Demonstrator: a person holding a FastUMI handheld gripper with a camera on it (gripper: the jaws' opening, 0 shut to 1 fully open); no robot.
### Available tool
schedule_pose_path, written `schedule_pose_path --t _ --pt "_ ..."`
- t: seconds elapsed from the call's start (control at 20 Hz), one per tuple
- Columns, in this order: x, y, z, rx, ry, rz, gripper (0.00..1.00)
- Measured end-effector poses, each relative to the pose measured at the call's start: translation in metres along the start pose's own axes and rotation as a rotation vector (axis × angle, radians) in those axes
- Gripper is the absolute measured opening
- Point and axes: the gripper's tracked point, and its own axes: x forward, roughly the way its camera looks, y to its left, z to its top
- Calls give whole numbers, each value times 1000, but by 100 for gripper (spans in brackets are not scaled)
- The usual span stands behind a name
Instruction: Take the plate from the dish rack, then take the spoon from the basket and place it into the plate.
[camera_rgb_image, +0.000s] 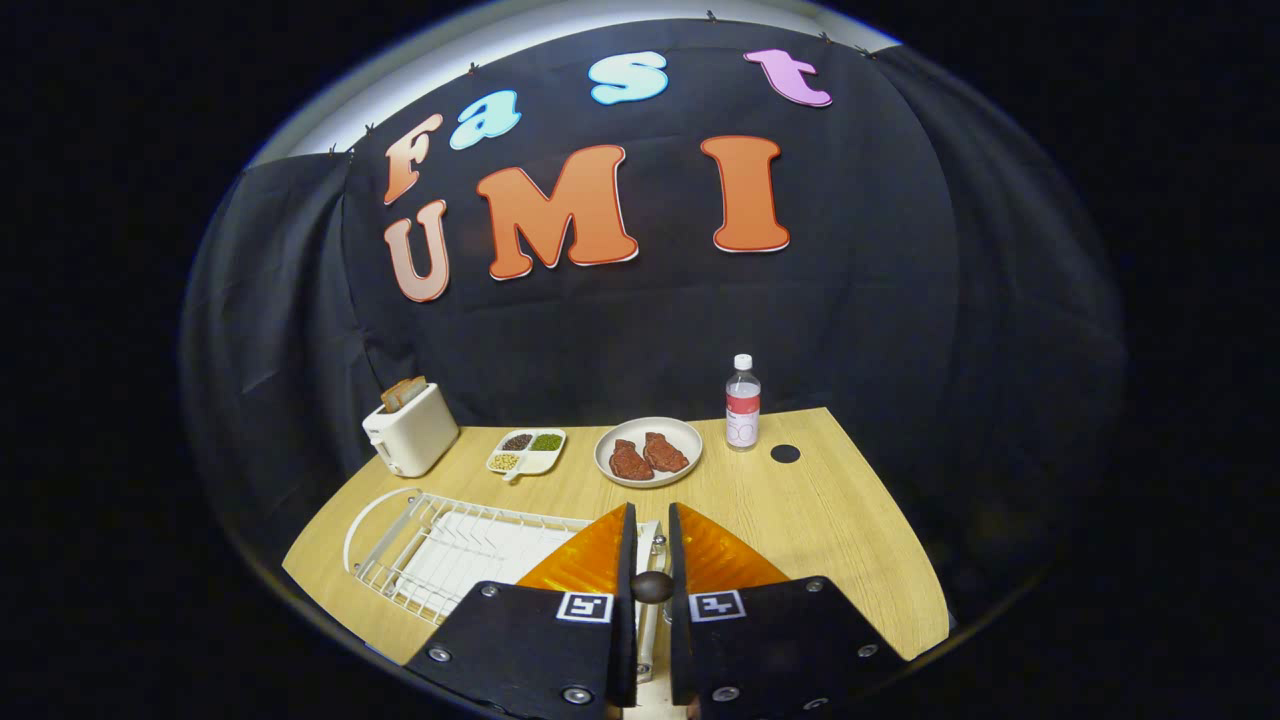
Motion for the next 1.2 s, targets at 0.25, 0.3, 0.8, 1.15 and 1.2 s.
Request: schedule_pose_path --t 0.25,0.3,0.8,1.15,1.2 --pt "-26 34 10 -8 -17 74 13" --pt "-31 43 8 -6 -16 96 13" --pt "-54 114 -60 -58 120 296 13" --pt "-58 147 -111 -75 239 387 13" --pt "-58 151 -118 -84 251 398 13"
